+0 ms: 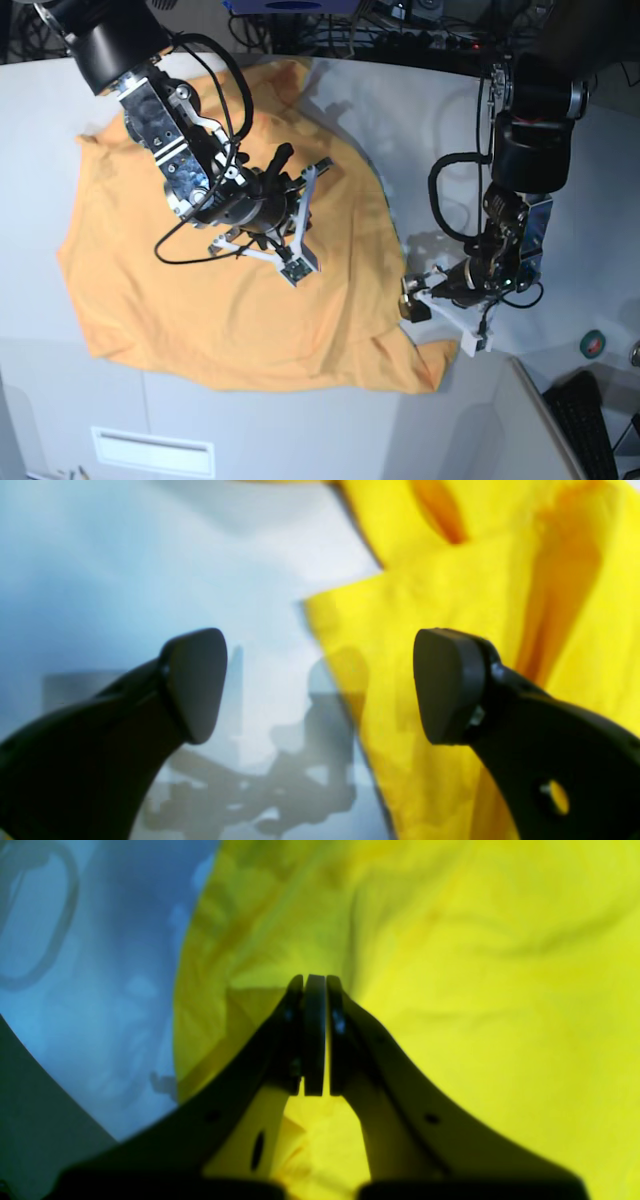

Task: Layout the t-shirt on the table in an organized manner, then fold the t-shirt properly
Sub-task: 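Grasp the shirt body with the right gripper and the hem with the left, then pull the shirt edges apart with both grippers to spread it flat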

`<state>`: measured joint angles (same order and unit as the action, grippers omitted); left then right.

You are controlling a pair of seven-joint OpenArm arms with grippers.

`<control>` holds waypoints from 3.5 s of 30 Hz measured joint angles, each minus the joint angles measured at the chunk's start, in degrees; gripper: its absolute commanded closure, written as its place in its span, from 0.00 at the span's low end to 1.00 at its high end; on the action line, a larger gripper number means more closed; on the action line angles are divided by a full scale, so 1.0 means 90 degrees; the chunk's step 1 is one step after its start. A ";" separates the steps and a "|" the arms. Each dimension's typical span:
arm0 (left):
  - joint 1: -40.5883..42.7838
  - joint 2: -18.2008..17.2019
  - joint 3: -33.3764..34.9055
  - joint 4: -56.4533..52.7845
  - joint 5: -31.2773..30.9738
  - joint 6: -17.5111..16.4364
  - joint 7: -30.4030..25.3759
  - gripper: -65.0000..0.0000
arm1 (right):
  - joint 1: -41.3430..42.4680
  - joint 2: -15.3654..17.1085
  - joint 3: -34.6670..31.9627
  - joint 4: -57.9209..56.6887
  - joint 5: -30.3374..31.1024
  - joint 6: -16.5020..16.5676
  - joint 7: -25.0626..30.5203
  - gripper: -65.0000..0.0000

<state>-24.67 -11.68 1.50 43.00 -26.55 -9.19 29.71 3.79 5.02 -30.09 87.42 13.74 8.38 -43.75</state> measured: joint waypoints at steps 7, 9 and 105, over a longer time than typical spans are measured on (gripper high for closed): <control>-0.0508 0.0151 0.0520 -0.1093 0.0053 0.0046 -0.0542 0.15 | -0.0073 0.0083 0.0005 0.0024 0.0000 0.0000 0.0032 1.00; -0.0559 0.0274 0.0755 -0.1219 0.0044 0.0024 -0.0695 0.15 | -0.0078 0.0109 0.0005 0.0027 -0.0002 0.0000 0.0024 1.00; 0.4192 -0.0432 -0.1608 0.3798 -0.0012 0.1018 -0.1661 1.00 | -0.2739 -0.1294 0.4983 0.1401 0.1542 -0.1625 -0.1812 1.00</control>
<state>13.06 -15.57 -12.97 77.19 -26.65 -0.03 14.76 -20.86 -6.63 14.76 100.03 27.62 -6.24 -60.05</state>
